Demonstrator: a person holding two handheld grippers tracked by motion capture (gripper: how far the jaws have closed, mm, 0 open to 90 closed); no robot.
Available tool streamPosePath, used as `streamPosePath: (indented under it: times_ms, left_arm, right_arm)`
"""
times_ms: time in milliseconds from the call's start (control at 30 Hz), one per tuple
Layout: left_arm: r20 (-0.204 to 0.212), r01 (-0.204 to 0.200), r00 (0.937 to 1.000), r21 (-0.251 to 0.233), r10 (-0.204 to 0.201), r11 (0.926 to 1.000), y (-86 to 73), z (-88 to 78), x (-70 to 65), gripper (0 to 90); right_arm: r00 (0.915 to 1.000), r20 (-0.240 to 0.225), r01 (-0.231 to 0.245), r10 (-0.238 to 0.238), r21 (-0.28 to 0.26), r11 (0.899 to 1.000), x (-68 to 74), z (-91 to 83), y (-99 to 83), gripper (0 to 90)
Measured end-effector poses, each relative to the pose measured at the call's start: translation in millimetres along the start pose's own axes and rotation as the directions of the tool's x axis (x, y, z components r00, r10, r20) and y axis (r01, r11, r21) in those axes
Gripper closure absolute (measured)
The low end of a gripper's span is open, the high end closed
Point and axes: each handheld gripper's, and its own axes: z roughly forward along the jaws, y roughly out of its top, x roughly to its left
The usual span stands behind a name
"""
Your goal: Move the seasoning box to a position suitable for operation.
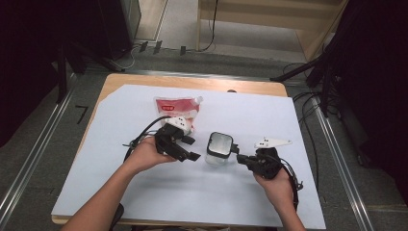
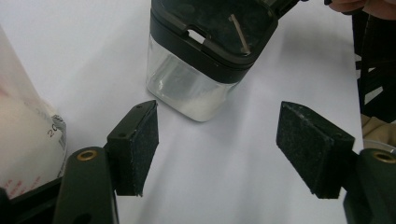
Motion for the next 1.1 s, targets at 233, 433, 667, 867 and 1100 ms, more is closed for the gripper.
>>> streamPosePath:
  times_ms: [233, 433, 667, 867, 1100]
  left_arm:
    - [-0.004, 0.018, 0.9998, 0.008, -0.018, 0.9998, 5.8, -0.5, 1.0, 24.9]
    - [0.026, 0.023, 0.9994, 0.016, -0.024, 0.9996, 11.5, 2.2, 3.4, 18.5]
    - [0.035, 0.003, 0.9994, 0.007, -0.003, 1.0000, 23.2, 10.1, 5.1, 14.7]
    - [0.036, -0.012, 0.9993, 0.013, 0.012, 0.9998, 29.2, 16.9, 7.0, 14.7]
    - [0.023, -0.062, 0.9979, 0.017, 0.061, 0.9980, 42.5, 26.0, 3.1, 16.7]
  right_arm:
    - [0.9999, 0.011, -0.006, 0.006, 0.004, 1.000, -9.2, 4.4, 4.3, 90.0]
    - [1.0000, 0.008, 0.005, -0.005, -0.008, 1.000, -18.0, 4.3, 9.8, 90.0]
    - [0.9999, 0.009, 0.006, -0.006, -0.009, 1.000, -22.7, 5.3, 14.3, 90.0]
    - [0.9999, -0.001, 0.016, -0.016, -0.061, 0.998, -21.1, -14.6, 24.7, 90.0]
    - [0.9993, -0.017, -0.033, 0.033, -0.024, 0.999, -38.9, -14.7, 30.0, 90.0]
